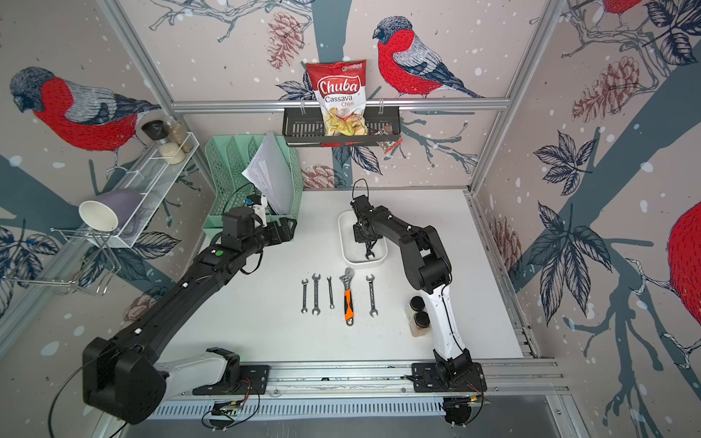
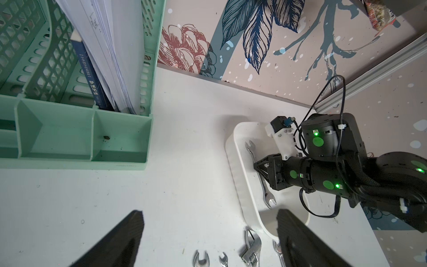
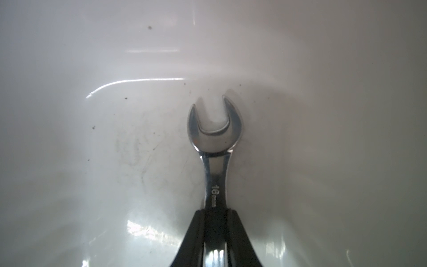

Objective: Take out the wrench from the storage box
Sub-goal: Pick up the wrench from the storage box.

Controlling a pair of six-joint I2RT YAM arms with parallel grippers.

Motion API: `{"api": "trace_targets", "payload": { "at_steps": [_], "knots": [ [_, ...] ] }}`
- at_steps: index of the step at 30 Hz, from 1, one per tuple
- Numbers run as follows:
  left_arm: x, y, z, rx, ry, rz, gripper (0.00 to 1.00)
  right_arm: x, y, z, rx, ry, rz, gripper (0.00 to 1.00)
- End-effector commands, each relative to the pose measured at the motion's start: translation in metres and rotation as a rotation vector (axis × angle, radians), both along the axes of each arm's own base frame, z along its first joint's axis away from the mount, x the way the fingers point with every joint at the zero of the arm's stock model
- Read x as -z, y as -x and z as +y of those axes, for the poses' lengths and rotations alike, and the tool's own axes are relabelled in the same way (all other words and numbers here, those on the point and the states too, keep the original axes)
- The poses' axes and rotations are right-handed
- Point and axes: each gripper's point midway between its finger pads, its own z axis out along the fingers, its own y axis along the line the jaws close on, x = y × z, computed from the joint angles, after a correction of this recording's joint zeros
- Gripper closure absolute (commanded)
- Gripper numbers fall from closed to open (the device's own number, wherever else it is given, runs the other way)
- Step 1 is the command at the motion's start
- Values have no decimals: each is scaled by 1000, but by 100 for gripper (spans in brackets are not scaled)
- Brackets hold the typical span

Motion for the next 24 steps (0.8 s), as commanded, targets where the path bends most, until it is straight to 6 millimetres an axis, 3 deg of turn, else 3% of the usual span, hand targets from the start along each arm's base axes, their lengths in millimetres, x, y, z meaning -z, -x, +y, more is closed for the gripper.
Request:
{"api": "trace_targets", "payload": {
  "at_steps": [1, 9, 19, 24],
  "knots": [
    [-8, -2, 0, 2, 20, -29, 6, 3, 3, -3, 24, 21, 24, 80],
    [-11, -1, 1, 0, 25, -38, 6, -21, -8, 1, 22, 21, -16, 80],
    [-12, 0, 2, 0, 35, -41, 6, -31, -11, 3, 17, 25, -30, 80],
    [-13, 0, 2, 4, 38, -43, 6, -45, -17, 8, 8, 26, -52, 80]
  ]
}}
